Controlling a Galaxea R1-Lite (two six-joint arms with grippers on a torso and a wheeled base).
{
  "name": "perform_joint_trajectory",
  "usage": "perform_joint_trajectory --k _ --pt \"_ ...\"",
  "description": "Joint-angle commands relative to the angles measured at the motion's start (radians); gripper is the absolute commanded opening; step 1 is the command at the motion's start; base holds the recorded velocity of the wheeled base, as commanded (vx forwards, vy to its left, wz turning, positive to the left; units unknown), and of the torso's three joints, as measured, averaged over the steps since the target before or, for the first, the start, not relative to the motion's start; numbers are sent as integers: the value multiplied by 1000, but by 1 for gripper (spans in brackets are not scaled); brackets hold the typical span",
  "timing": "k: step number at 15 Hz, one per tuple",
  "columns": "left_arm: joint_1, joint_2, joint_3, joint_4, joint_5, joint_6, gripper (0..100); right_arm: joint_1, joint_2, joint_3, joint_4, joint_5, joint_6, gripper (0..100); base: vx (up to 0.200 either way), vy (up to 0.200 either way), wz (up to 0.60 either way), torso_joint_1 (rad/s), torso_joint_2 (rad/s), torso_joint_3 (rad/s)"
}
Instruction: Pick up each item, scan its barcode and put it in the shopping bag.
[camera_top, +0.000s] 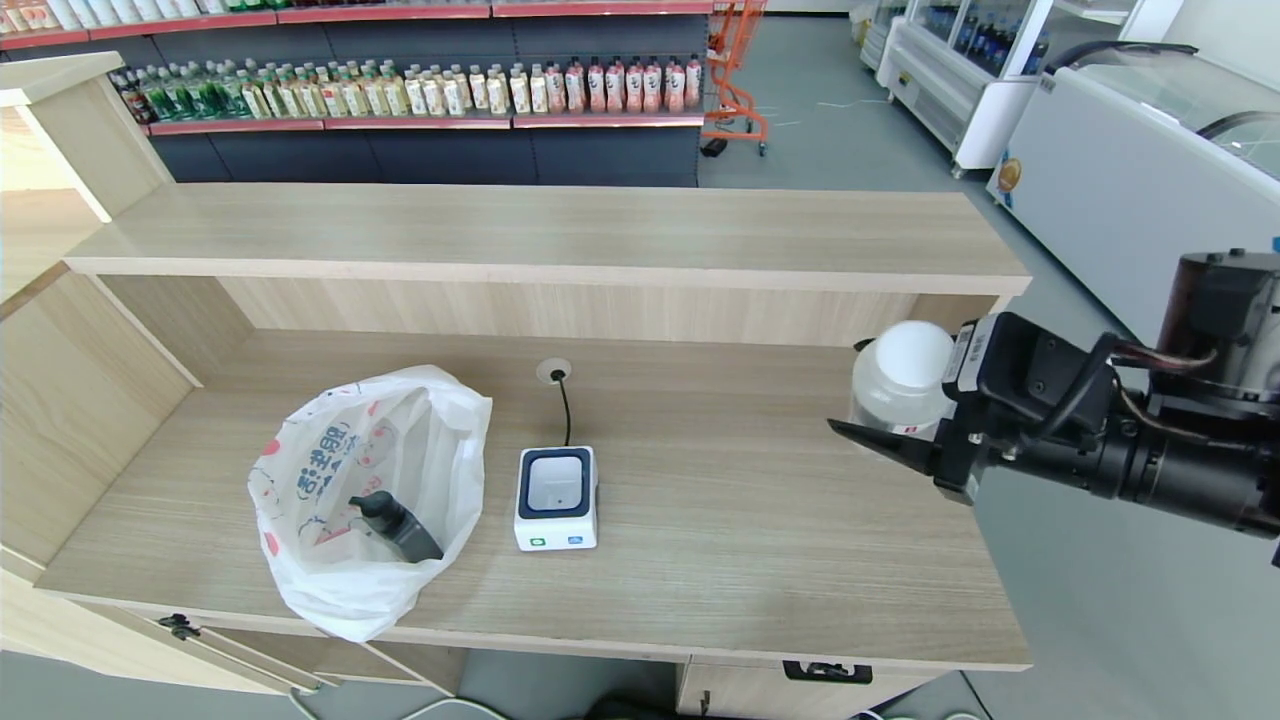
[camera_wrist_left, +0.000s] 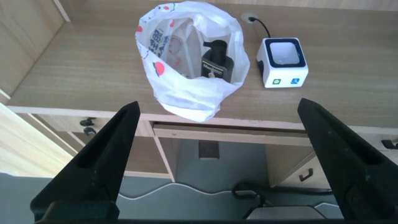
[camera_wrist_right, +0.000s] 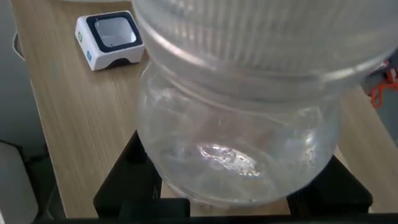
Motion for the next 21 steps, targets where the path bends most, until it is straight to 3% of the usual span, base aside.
perform_joint_trajectory --k 1,5,8,12,17,21 --pt "0 0 0 0 0 -1 100 7 58 -23 -13 -3 -99 0 0 0 0 0 0 0" --pt "0 0 0 0 0 -1 100 45 103 -84 -19 -18 -303 0 0 0 0 0 0 0" --pt "0 0 0 0 0 -1 100 97 121 -78 -22 -30 -376 0 0 0 0 0 0 0" --pt "0 0 0 0 0 1 100 196 123 -78 -58 -106 -384 0 0 0 0 0 0 0" --pt "1 0 0 0 0 1 100 212 131 -81 -64 -107 -390 0 0 0 0 0 0 0" --pt "0 0 0 0 0 -1 100 251 149 -87 -65 -124 -390 0 0 200 0 0 0 4"
